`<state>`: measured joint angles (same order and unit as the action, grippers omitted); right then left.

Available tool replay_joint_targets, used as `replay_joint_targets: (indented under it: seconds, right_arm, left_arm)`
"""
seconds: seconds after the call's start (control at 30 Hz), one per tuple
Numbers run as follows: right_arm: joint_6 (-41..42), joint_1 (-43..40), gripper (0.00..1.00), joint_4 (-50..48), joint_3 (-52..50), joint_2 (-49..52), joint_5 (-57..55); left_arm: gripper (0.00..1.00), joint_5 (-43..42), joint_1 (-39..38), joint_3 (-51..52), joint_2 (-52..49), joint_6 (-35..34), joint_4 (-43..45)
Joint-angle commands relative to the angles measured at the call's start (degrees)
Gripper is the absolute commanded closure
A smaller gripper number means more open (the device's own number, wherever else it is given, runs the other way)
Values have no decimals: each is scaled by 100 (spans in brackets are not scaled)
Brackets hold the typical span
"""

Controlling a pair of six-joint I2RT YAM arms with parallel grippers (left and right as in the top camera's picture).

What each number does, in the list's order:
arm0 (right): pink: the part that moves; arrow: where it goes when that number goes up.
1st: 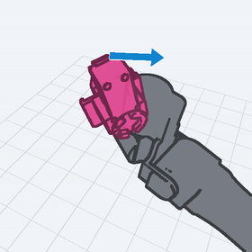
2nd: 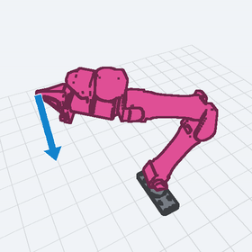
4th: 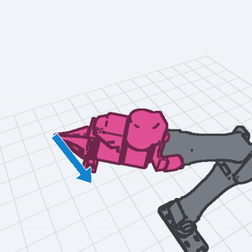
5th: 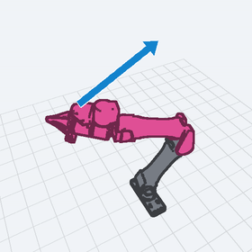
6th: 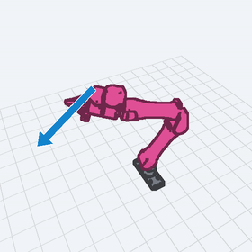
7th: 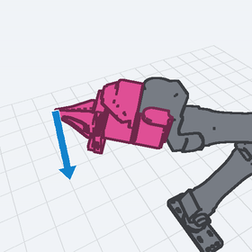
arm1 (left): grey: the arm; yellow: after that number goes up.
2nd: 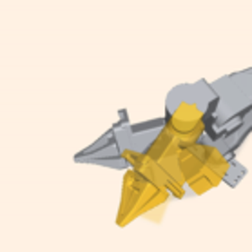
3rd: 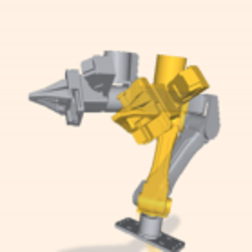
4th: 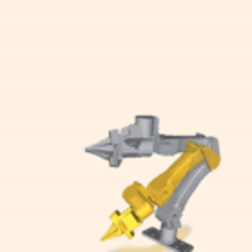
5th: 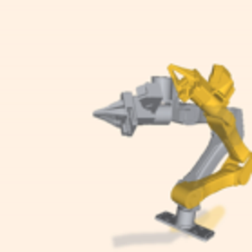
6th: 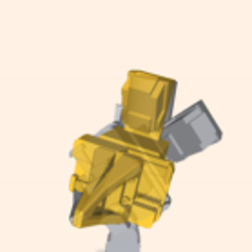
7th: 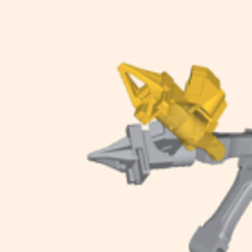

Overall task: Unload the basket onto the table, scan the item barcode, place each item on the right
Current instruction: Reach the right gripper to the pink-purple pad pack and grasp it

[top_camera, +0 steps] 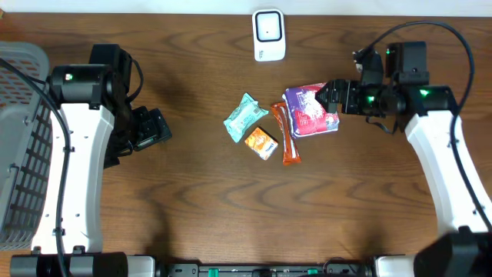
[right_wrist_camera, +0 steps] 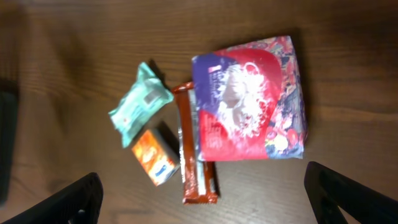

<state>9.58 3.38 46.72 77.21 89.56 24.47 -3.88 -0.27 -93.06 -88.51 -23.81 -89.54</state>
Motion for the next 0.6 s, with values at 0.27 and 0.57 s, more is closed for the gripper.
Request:
replay_joint_targets:
  seconds: [0.27,0.57]
  right_arm:
    - [-151,24,1,-682,125,1609,-1032]
    - [-640,26,30,-905,125,2702,-361]
  left_arm:
    - [2,92,11,22,-22,-26,-13]
    - [2,92,11,22,-22,-26,-13]
